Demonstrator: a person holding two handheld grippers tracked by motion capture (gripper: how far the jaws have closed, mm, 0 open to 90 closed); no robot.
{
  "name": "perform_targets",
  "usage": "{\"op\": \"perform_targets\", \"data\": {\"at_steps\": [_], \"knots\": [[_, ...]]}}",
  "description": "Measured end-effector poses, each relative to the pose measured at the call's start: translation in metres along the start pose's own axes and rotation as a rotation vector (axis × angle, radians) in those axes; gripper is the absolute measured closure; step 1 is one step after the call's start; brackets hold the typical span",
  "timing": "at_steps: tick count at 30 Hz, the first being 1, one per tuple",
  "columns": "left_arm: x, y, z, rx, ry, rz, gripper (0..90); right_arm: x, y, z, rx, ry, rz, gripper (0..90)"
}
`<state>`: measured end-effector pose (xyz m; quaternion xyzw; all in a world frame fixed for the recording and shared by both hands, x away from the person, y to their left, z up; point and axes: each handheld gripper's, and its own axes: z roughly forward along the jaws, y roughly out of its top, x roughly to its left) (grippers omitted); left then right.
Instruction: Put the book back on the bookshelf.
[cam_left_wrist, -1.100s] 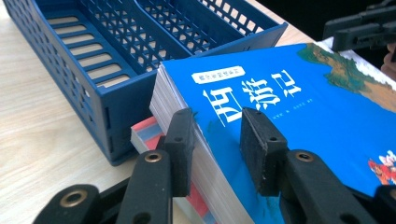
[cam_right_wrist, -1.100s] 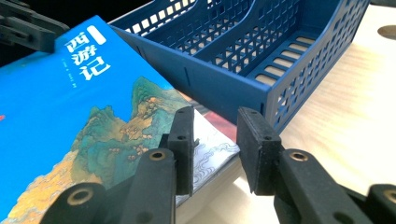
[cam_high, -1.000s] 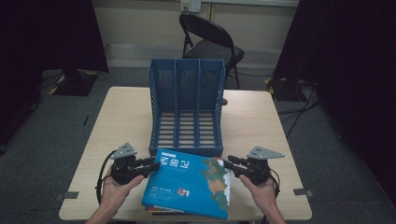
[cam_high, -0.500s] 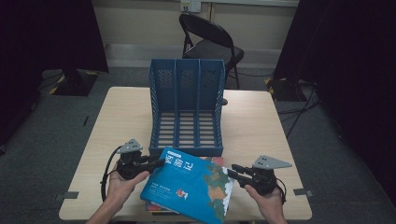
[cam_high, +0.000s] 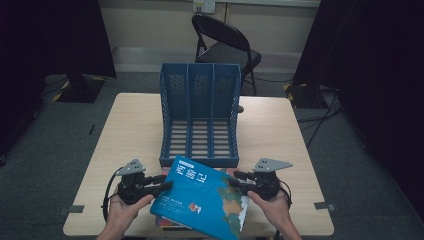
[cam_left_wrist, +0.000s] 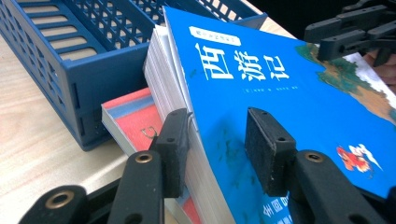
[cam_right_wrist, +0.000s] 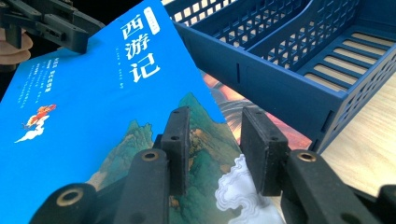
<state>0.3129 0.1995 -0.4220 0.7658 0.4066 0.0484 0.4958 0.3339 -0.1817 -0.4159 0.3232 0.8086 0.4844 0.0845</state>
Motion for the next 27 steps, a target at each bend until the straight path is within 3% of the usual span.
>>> {"op": "perform_targets", "data": {"at_steps": [1,8,12,16,19,20,24,27], "knots": [[0.000,0.003,0.002,0.010,0.005,0.021,59.8,0.000,0.000,-0.001,0.005,0.005,0.001,64.0],[0.002,0.010,0.014,0.016,-0.027,0.021,61.9,0.009,-0.010,-0.013,0.018,0.024,0.009,66.5],[0.001,0.024,0.029,0.057,-0.046,0.068,63.0,0.020,-0.019,-0.026,0.030,0.045,-0.011,67.2],[0.002,0.030,0.036,0.070,-0.063,0.066,63.6,0.024,-0.020,-0.032,0.048,0.068,-0.041,67.5],[0.003,0.029,0.037,0.059,-0.070,0.065,63.6,0.020,-0.016,-0.031,0.050,0.096,-0.048,70.2],[0.003,0.028,0.037,0.046,-0.072,0.056,63.5,0.017,-0.011,-0.028,0.053,0.106,-0.049,66.2],[0.002,0.024,0.033,0.039,-0.068,0.047,62.4,0.008,0.005,-0.017,0.050,0.112,-0.057,63.9],[0.001,0.014,0.019,0.044,-0.071,0.040,60.2,-0.001,0.017,-0.005,0.044,0.132,-0.050,61.8]]}}
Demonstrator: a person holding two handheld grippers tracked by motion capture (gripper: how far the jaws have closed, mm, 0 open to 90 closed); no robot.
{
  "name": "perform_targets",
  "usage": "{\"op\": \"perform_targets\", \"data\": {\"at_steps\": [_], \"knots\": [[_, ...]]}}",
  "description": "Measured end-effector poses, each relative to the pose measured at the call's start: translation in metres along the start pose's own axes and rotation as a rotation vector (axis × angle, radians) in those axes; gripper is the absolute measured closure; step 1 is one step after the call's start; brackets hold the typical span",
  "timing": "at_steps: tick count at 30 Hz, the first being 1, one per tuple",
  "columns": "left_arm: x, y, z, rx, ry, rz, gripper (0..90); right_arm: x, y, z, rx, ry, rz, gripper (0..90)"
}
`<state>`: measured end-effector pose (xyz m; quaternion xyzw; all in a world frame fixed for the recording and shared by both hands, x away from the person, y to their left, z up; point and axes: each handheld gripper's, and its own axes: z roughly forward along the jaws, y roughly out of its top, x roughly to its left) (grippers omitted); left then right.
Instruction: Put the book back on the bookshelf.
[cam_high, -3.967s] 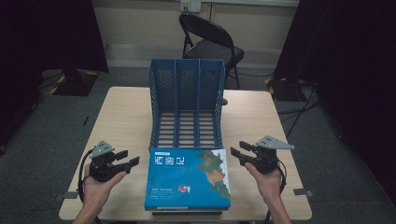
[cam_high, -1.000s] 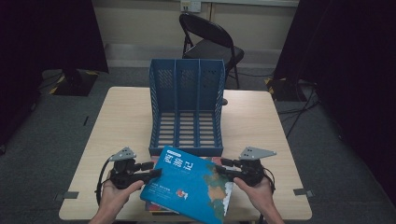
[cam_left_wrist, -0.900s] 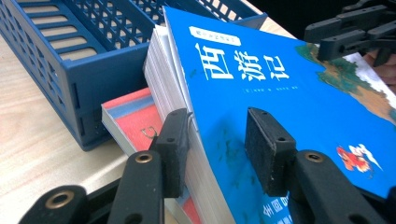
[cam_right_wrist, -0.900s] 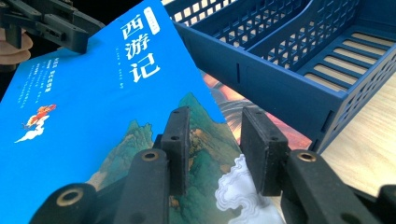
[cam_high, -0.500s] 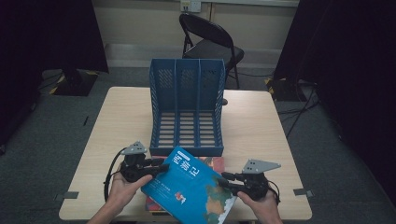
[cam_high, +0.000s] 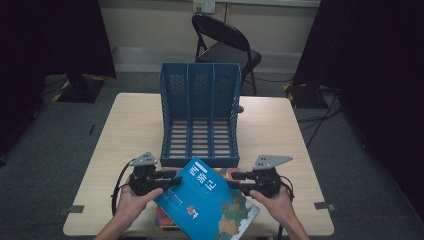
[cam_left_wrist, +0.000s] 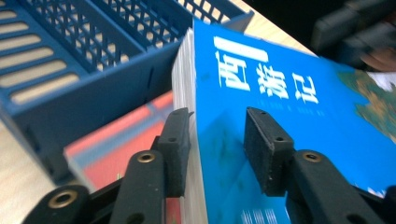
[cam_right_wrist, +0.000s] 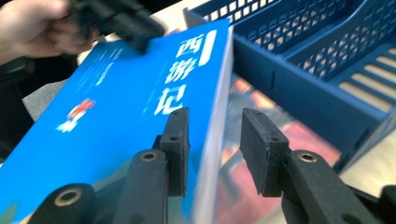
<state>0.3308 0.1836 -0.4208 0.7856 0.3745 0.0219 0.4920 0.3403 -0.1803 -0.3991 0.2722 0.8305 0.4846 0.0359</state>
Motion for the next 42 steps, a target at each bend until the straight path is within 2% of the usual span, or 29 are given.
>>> {"op": "perform_targets", "data": {"at_steps": [1,2,4,9,10,12,15,19,21,22,25,26,29,30,33,34,35,36,37,38,41,42], "knots": [[0.000,0.000,0.000,0.000,0.000,0.000,59.2,0.000,0.000,0.000,0.000,0.000,0.000,61.8],[-0.003,-0.007,-0.008,-0.001,0.007,-0.001,58.6,-0.007,0.005,0.010,0.010,0.024,0.010,60.9],[-0.006,-0.013,-0.016,-0.002,0.012,-0.014,55.0,-0.010,0.005,0.019,0.029,0.040,0.016,60.6],[-0.006,-0.020,-0.019,-0.025,0.011,-0.035,54.4,-0.006,0.006,0.026,0.043,0.059,0.003,66.2],[-0.004,-0.017,-0.015,-0.031,0.007,-0.040,57.0,-0.002,0.004,0.030,0.061,0.089,0.006,65.8],[-0.001,-0.014,-0.011,-0.024,-0.009,-0.028,58.1,0.000,0.002,0.028,0.058,0.074,0.005,65.7],[-0.001,-0.011,-0.007,-0.019,-0.008,-0.015,59.4,0.003,-0.002,0.025,0.046,0.069,0.015,65.8],[0.001,-0.007,0.000,-0.020,-0.036,-0.024,60.8,0.008,-0.010,0.019,0.022,0.050,0.027,65.8],[0.001,-0.004,0.003,-0.013,-0.034,-0.015,61.6,0.009,-0.012,0.018,0.019,0.043,0.031,65.8],[0.000,0.001,0.008,-0.004,-0.036,0.003,62.0,0.013,-0.014,0.015,0.017,0.025,0.031,65.9],[-0.002,0.004,0.012,0.002,-0.029,0.012,63.2,0.020,-0.016,0.011,0.022,0.001,0.026,65.9],[-0.001,0.007,0.013,0.014,-0.045,0.014,63.2,0.021,-0.017,0.009,0.024,0.000,0.031,66.1],[-0.001,0.005,0.013,0.001,-0.049,0.010,63.0,0.021,-0.020,0.007,0.014,0.003,0.038,66.3],[-0.001,0.003,0.007,0.005,-0.045,0.023,63.7,0.020,-0.019,0.007,0.013,0.009,0.039,66.2],[-0.001,-0.002,-0.003,0.007,-0.044,0.022,63.9,0.019,-0.018,0.008,0.019,0.015,0.035,66.1],[-0.002,-0.010,-0.015,-0.004,-0.037,0.015,63.9,0.019,-0.016,0.008,0.027,0.014,0.020,66.0],[-0.002,-0.010,-0.015,-0.004,-0.037,0.015,62.6,0.019,-0.015,0.009,0.025,0.010,0.016,65.8],[-0.003,-0.018,-0.025,-0.003,-0.029,0.008,61.1,0.018,-0.014,0.011,0.023,0.006,0.014,65.6],[-0.003,-0.018,-0.025,-0.003,-0.029,0.008,59.8,0.018,-0.014,0.011,0.023,0.006,0.014,65.6],[-0.003,-0.026,-0.035,-0.012,-0.026,-0.002,59.3,0.016,-0.011,0.016,0.020,0.004,0.012,65.0],[-0.004,-0.039,-0.047,-0.036,-0.023,-0.023,58.3,0.013,-0.006,0.023,0.015,0.010,0.017,62.9],[-0.004,-0.042,-0.051,-0.029,-0.020,-0.030,57.6,0.013,-0.005,0.024,0.012,0.010,0.020,61.7]]}}
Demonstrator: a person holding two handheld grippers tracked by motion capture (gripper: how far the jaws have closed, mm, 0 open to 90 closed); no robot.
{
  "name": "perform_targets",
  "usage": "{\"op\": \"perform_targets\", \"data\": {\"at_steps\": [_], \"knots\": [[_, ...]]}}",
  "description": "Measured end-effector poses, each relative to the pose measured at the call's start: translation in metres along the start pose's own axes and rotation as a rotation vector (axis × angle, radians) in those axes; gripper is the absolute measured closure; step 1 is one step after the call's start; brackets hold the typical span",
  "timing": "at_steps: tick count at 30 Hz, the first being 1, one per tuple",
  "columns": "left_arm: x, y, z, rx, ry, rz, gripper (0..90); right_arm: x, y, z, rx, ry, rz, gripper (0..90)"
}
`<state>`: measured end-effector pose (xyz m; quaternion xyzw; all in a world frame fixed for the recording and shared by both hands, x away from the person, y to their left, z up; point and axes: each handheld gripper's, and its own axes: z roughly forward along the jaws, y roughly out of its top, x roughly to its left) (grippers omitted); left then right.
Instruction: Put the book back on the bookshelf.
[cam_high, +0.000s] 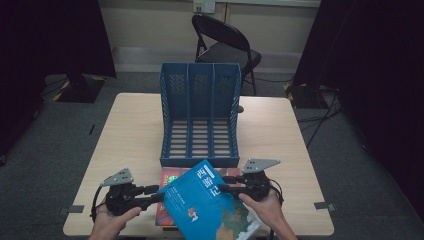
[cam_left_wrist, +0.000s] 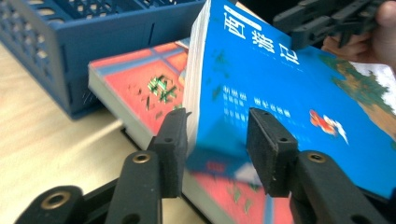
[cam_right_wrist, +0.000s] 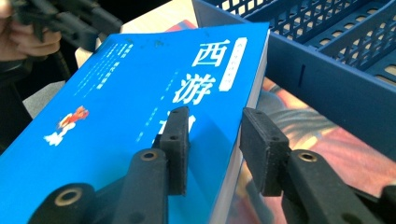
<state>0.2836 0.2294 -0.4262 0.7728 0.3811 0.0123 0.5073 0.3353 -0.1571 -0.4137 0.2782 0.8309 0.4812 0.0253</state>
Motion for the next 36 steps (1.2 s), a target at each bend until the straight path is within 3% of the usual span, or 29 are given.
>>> {"op": "perform_targets", "data": {"at_steps": [2,3,4,5,6,13,15,19,21,22,31,36], "knots": [[-0.002,-0.006,-0.004,-0.003,0.004,0.003,60.5,0.000,0.001,0.002,-0.001,-0.002,0.005,61.2],[-0.003,-0.008,-0.004,0.017,-0.002,0.018,60.4,-0.001,0.000,0.003,-0.004,0.002,0.012,61.1],[-0.004,-0.011,-0.001,0.037,0.028,0.035,59.4,-0.002,0.000,0.003,-0.008,0.009,0.016,61.1],[-0.004,-0.011,-0.001,0.037,0.028,0.035,58.9,-0.003,-0.001,0.003,-0.014,0.015,0.025,61.3],[-0.002,-0.013,0.001,0.016,0.021,0.008,58.4,-0.003,-0.002,0.003,-0.019,0.017,0.035,61.5],[0.001,-0.007,0.002,-0.007,0.011,0.019,58.0,-0.002,-0.004,0.001,-0.014,0.012,0.041,61.3],[0.004,-0.006,0.004,-0.012,-0.002,0.004,58.4,-0.002,-0.007,-0.001,-0.023,0.016,0.058,61.0],[0.006,0.000,0.010,-0.012,0.012,0.020,60.7,-0.001,-0.012,-0.007,-0.024,0.009,0.062,60.4],[0.007,0.002,0.012,-0.012,0.014,0.011,60.9,0.000,-0.014,-0.009,-0.029,-0.004,0.060,60.0],[0.009,0.004,0.017,-0.024,0.006,-0.013,63.1,0.001,-0.015,-0.011,-0.029,-0.012,0.056,59.7],[0.014,0.017,0.028,-0.007,0.016,0.009,64.9,0.007,-0.019,-0.018,-0.028,-0.069,0.053,58.3],[0.017,0.027,0.040,-0.007,0.050,0.003,63.0,0.010,-0.025,-0.026,-0.040,-0.091,0.050,56.9]]}}
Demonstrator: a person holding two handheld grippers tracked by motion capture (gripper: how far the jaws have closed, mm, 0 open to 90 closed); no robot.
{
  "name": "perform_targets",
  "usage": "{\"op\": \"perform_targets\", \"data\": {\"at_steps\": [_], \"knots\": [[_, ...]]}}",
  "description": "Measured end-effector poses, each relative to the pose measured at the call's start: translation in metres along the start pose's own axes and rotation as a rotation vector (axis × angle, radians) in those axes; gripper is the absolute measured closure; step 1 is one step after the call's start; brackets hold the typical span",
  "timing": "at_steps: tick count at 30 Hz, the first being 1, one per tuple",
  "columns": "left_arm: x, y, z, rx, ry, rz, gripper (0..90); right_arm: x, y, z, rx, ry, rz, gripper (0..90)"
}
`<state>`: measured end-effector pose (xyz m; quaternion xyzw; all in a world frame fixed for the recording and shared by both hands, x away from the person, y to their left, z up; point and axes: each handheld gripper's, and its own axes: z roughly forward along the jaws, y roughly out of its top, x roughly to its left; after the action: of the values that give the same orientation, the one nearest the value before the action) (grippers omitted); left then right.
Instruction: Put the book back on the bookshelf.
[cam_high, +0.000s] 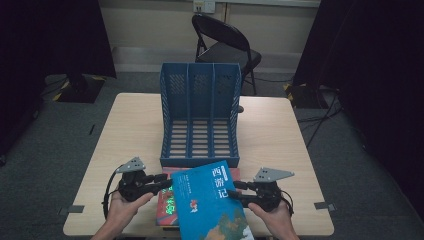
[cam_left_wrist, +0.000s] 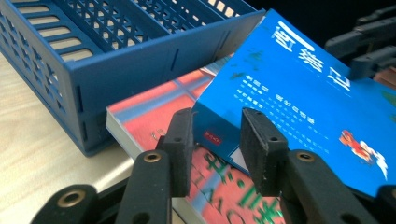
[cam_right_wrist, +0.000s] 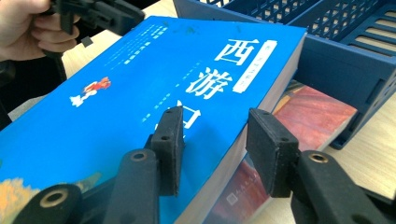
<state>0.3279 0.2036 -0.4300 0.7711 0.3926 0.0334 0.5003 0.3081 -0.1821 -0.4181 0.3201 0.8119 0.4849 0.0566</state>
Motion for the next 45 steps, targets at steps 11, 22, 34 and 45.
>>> {"op": "perform_targets", "data": {"at_steps": [11,22,34,45], "knots": [[-0.024,-0.015,-0.008,-0.001,-0.021,-0.040,49.1,0.000,-0.004,-0.001,-0.023,0.004,-0.002,55.0],[-0.036,-0.011,0.006,0.027,-0.017,-0.036,36.7,0.002,-0.004,0.000,-0.024,-0.004,0.003,53.4],[-0.022,0.011,0.021,0.051,0.000,-0.010,37.3,0.009,-0.001,0.003,-0.024,-0.075,-0.002,52.6],[-0.018,0.006,0.025,0.002,-0.011,-0.028,33.7,0.009,-0.003,0.003,-0.043,-0.066,0.001,50.0]]}}
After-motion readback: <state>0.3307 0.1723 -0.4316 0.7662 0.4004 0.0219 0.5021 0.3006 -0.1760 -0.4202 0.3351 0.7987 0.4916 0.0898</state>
